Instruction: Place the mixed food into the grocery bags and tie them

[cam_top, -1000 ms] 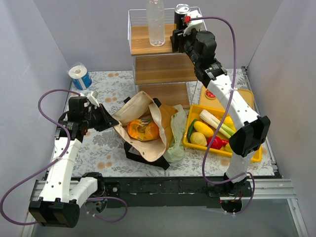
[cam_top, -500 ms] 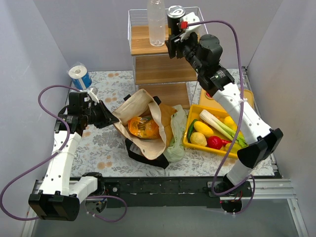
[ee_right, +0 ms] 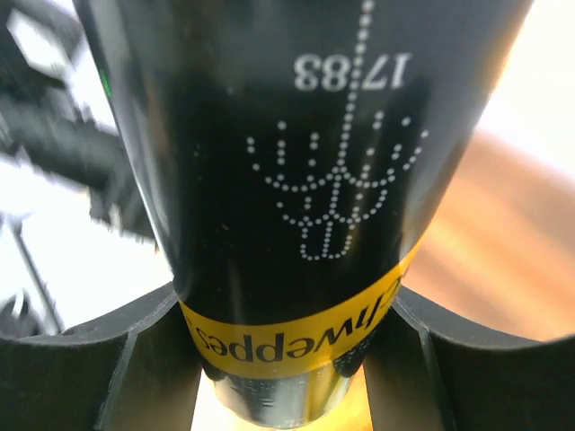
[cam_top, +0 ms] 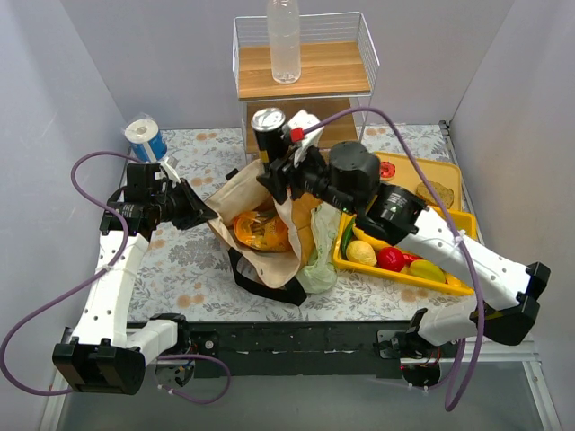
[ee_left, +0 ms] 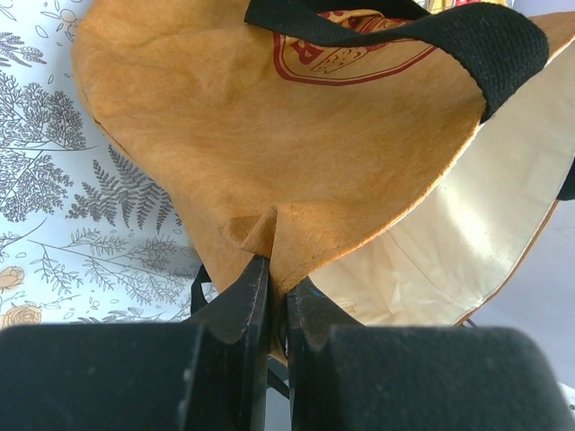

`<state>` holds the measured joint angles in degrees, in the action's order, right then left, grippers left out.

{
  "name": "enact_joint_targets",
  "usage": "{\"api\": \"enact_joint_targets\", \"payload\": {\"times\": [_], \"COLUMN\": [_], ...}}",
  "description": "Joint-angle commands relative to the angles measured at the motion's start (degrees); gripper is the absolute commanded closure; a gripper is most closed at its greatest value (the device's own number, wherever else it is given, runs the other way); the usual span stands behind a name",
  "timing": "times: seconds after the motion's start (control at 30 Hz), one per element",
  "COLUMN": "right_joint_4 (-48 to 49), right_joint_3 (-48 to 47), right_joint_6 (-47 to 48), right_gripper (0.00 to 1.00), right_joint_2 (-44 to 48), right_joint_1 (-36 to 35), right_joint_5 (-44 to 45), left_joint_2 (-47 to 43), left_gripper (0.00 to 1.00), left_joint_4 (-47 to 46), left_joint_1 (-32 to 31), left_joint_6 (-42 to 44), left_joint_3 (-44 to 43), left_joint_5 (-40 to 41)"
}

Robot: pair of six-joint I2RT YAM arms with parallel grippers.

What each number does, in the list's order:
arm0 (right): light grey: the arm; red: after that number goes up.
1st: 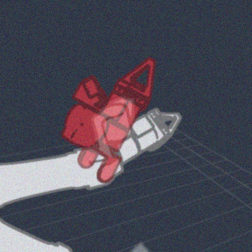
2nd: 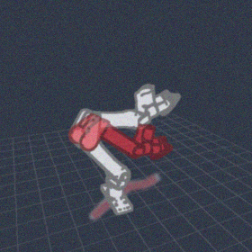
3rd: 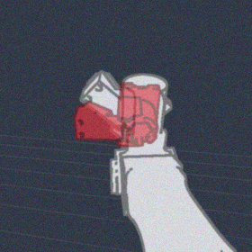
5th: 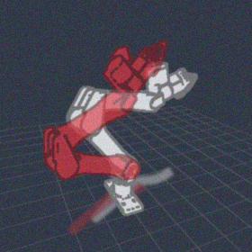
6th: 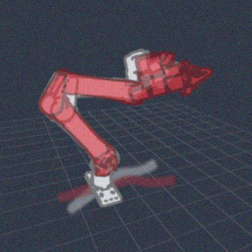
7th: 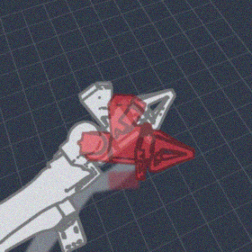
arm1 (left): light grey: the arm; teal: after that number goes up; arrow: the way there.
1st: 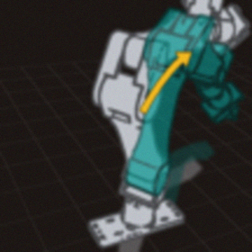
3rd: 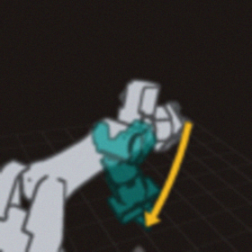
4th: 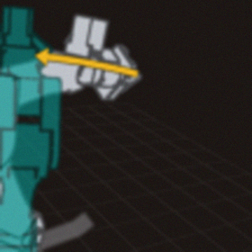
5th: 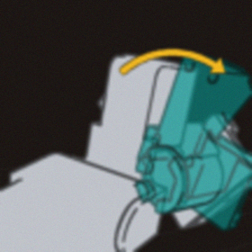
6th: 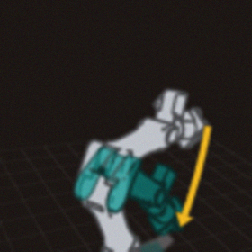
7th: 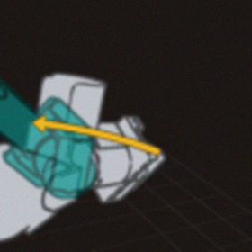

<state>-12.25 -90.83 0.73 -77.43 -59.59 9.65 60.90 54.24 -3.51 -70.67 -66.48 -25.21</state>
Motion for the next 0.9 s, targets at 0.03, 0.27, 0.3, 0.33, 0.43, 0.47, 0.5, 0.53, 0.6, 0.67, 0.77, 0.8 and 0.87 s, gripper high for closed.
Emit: {"api": "enact_joint_targets", "payload": {"times": [0.03, 0.27, 0.3, 0.33, 0.43, 0.47, 0.5, 0.53, 0.6, 0.67, 0.77, 0.8, 0.87], "right_joint_4": [-9.1, -22.1, -22.6, -23.9, -31.6, -33.4, -35.6, -37.6, -38.1, -35.8, -34.8, -34.6, -34.0], "right_joint_3": [6.7, 0.8, 0.8, 0.8, -1.5, -1.9, -2.7, -3.0, -3.6, -4.0, -5.7, -6.3, -7.9], "right_joint_6": [-8.2, -3.5, -3.3, -3.5, -3.3, -3.5, -3.7, -3.7, -3.3, -3.0, -2.5, -2.5, -2.7], "right_gripper": [0.99, 0.99, 0.99, 0.99, 0.99, 0.99, 0.99, 0.95, 0.56, 0.22, 0.06, 0.05, 0.05], "right_joint_2": [-3.2, -12.5, -12.7, -13.8, -18.3, -19.4, -20.5, -21.7, -22.0, -20.8, -19.3, -19.3, -18.3], "right_joint_1": [-1.0, -2.2, -2.6, -2.6, -2.6, -2.6, -2.6, -2.6, -2.6, -2.7, -2.6, -2.6, -2.6], "right_joint_5": [-2.8, -9.3, -9.0, -9.1, -9.3, -9.3, -9.2, -9.3, -9.3, -9.3, -9.3, -9.3, -9.3], "left_joint_2": [-0.5, 0.1, 0.0, 0.1, 0.3, 0.2, 0.2, 0.2, 0.1, 0.0, 0.2, 0.4, 0.4], "left_gripper": [1.00, 1.00, 1.00, 1.00, 1.00, 1.00, 1.00, 1.00, 1.00, 1.00, 1.00, 1.00, 1.00], "left_joint_4": [-0.3, -0.4, -0.4, -0.3, -0.4, -0.3, -0.3, -0.3, -0.1, -0.3, -0.4, -0.4, -0.5], "left_joint_1": [-0.2, -0.2, -0.1, -0.2, -0.2, -0.1, -0.2, -0.2, -0.2, -0.2, -0.2, -0.2, -0.2], "left_joint_6": [-1.9, -1.9, -1.9, -1.9, -2.1, -2.1, -2.2, -2.1, -2.1, -2.1, -1.9, -1.8, -1.8], "left_joint_3": [-2.9, -3.4, -3.6, -3.6, -4.1, -4.3, -4.3, -4.3, -4.0, -3.8, -3.7, -3.9, -3.9], "left_joint_5": [-1.7, -1.7, -1.5, -1.2, -0.7, -0.7, -0.7, -0.5, -0.5, -0.9, -0.9, -0.8, -0.8]}}
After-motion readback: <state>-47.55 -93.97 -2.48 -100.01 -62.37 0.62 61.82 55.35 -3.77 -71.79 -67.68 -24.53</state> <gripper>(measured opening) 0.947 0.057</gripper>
